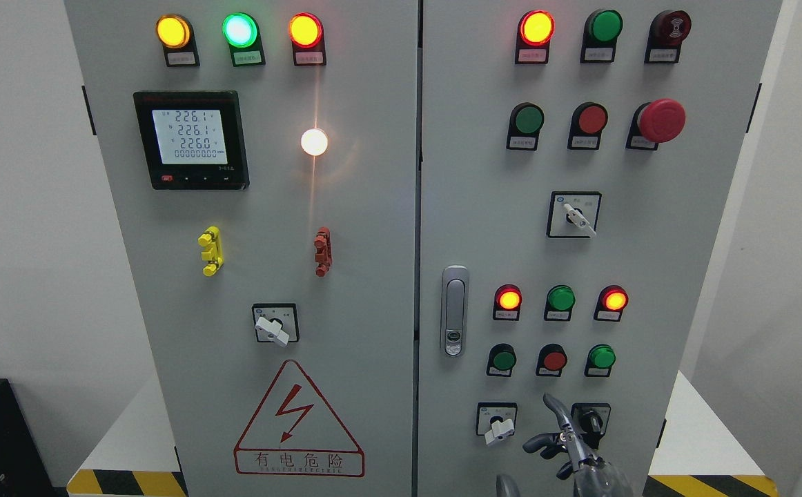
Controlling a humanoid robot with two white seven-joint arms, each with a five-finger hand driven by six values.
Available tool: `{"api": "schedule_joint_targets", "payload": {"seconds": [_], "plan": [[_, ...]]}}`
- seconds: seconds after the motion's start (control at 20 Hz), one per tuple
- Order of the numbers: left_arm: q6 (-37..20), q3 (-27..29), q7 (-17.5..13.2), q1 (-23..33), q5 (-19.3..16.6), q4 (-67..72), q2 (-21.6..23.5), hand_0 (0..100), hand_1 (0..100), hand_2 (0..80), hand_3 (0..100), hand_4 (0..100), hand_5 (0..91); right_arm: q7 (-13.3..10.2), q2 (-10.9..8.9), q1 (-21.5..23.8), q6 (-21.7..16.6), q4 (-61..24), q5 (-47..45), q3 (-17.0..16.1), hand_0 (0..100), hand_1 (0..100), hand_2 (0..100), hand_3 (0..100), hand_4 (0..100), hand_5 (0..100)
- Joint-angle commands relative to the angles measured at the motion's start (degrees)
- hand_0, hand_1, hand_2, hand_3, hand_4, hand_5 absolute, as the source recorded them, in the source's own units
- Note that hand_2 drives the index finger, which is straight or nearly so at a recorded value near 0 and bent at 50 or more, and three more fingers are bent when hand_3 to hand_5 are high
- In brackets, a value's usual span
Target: Press green start button
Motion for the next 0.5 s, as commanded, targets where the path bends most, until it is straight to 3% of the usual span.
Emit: {"api": "schedule_joint_targets", "payload": {"seconds": [0.0,0.05,0.15,0.45], "plan": [[0.0,0.0,-0.2,0.0,0.0,-1.6,0.0,12,56,0.0,0,0,0.0,2.3,-0.04,1.1,0.4,-4.2,-11.1,-1.1,3,31,0,15,17,21],[0.0,0.0,-0.1,0.0,0.0,-1.6,0.0,12,56,0.0,0,0,0.0,2.8,-0.04,1.2,0.4,-4.2,-13.0,-1.2,0,30,0,13,15,18],[0.0,0.0,-0.1,0.0,0.0,-1.6,0.0,12,56,0.0,0,0,0.0,3.6,-0.04,1.2,0.4,-4.3,-16.1,-1.7,0,23,0,6,5,2],[0.0,0.0,-0.1,0.0,0.0,-1.6,0.0,12,56,0.0,0,0,0.0,5.7,-0.04,1.5,0.6,-4.3,-21.7,-2.0,0,3,0,0,0,0]]}}
